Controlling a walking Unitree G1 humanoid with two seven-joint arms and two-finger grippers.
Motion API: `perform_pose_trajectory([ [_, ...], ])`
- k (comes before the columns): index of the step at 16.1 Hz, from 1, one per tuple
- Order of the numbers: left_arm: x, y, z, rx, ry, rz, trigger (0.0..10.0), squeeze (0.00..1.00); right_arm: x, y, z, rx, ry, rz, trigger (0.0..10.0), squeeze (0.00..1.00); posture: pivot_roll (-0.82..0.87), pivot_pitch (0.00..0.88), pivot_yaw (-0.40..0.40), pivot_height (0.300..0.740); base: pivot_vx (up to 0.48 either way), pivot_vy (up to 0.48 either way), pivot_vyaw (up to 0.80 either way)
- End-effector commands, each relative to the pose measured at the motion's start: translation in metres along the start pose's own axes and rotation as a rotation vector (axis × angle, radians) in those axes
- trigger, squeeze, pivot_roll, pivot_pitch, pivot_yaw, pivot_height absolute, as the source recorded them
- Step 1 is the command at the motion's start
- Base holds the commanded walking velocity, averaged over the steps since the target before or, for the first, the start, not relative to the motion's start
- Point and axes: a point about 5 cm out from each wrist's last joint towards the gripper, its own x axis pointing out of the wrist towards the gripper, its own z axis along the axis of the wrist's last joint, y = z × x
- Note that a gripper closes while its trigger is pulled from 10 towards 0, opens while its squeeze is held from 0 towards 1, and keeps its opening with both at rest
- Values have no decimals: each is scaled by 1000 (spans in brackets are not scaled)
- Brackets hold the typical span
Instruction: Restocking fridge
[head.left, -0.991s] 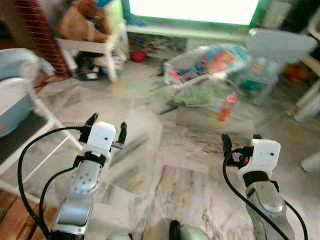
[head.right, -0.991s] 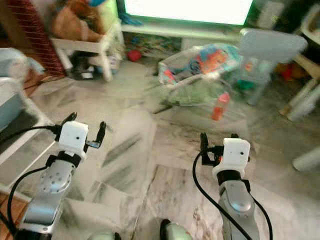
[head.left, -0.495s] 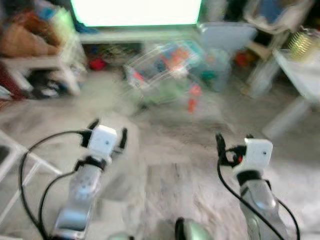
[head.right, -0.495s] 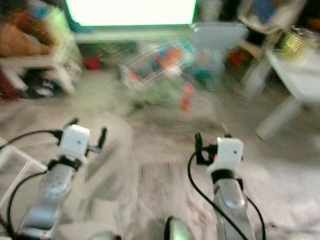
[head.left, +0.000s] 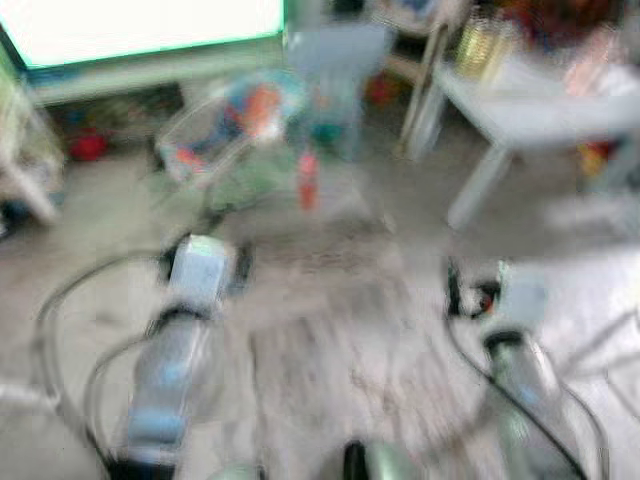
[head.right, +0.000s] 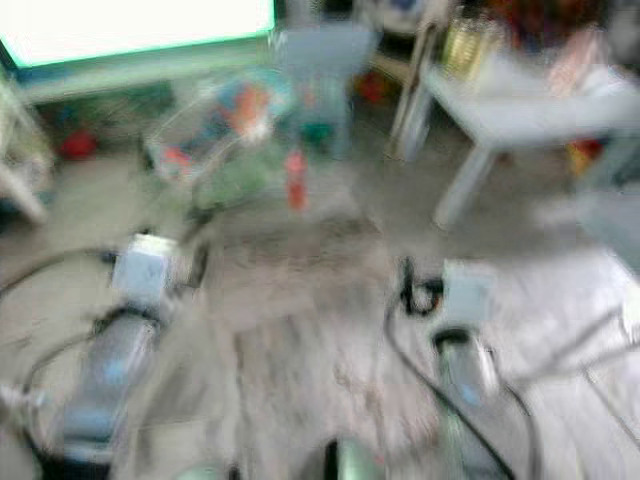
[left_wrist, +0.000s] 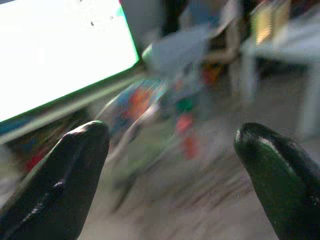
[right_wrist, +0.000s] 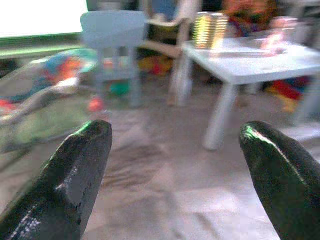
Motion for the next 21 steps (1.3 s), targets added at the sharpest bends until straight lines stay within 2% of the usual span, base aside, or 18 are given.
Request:
perform_pose_trajectory([
  [1, -1, 9, -2, 10, 5, 21, 10000, 0, 2, 3, 3, 15, -12, 2, 10000, 0, 52, 99, 23, 740, 0, 0, -800],
  [3, 2, 13, -2, 38, -1, 38, 10000, 0, 3, 5, 4, -11, -13, 34, 10000, 0, 54, 101, 19, 740, 0, 0, -800],
  [11, 4, 12, -1, 14, -7, 62, 10000, 0, 2, 6, 5, 8, -20, 24, 10000, 0, 43, 96, 15, 740, 0, 0, -800],
  [16, 5, 7, -3, 4, 4, 61, 10000, 0, 1, 5, 1, -1, 12, 19, 10000, 0, 38, 101, 15, 740, 0, 0, 0],
  [18, 5, 8, -4, 7, 15, 76, 10000, 0, 2, 12, 0, -12, 29, 46, 10000, 0, 42, 102, 15, 740, 0, 0, 0],
  [20, 5, 9, -3, 13, 11, 81, 10000, 0, 3, 14, 1, -37, 16, 10, 10000, 0, 43, 108, 15, 740, 0, 0, 0],
  [21, 5, 7, -2, 20, 9, 85, 10000, 0, 3, 19, 2, 32, 39, 27, 10000, 0, 44, 107, 13, 740, 0, 0, 0],
])
